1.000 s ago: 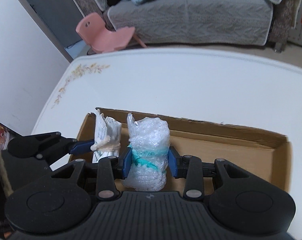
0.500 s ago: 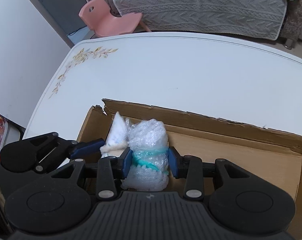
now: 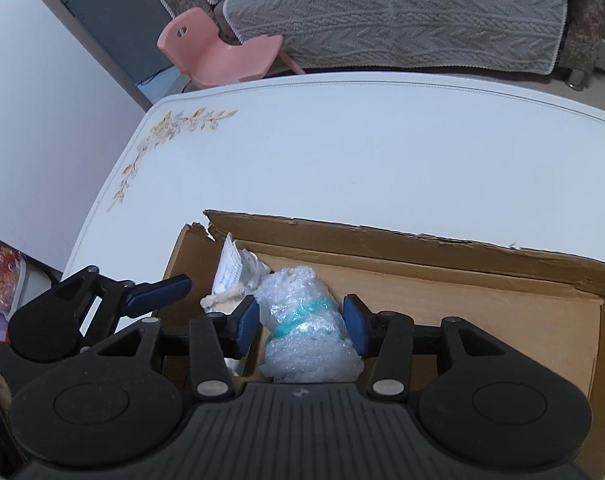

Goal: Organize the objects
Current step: 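Lower both held bundles into the cardboard tray and open both tools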

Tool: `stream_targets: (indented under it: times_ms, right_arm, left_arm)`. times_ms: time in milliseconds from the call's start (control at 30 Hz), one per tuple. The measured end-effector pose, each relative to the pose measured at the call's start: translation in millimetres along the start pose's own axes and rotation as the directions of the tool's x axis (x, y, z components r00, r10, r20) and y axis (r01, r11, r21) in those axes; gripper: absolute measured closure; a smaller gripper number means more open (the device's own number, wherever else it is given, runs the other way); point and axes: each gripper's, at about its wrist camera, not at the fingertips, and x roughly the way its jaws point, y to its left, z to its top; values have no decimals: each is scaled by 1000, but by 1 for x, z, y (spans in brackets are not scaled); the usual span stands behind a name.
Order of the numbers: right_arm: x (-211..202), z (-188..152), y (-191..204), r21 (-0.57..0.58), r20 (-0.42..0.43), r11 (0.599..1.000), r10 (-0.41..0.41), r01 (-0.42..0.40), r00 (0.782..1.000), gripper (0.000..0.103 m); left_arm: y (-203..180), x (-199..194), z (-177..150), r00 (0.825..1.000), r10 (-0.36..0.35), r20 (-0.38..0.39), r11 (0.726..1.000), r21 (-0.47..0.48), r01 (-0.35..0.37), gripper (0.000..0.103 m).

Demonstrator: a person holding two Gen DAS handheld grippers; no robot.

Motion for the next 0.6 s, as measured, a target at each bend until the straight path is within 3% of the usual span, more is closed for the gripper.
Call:
stream_targets:
  times_ms: [167, 333, 467, 600]
  right_arm:
    - [-5, -1, -6, 39, 9, 999, 29, -30, 1000, 59]
    - [-1, -4, -11, 101, -7, 991, 85, -84, 996, 57]
    - [4, -4, -13, 163, 17, 976, 146, -147, 989, 56]
    - [-2, -2, -16, 185, 85, 971, 140, -154, 986, 52]
  left_arm:
    - [-2, -12, 0, 1000, -18, -16, 1000, 1, 18, 3]
    - [-6, -25, -2, 999, 17, -29, 999, 42, -16, 3]
    - [-6, -21, -1, 989, 144, 6, 988, 57, -145, 2]
    - [-2, -7, 6, 984, 177, -30, 984, 8, -177, 2]
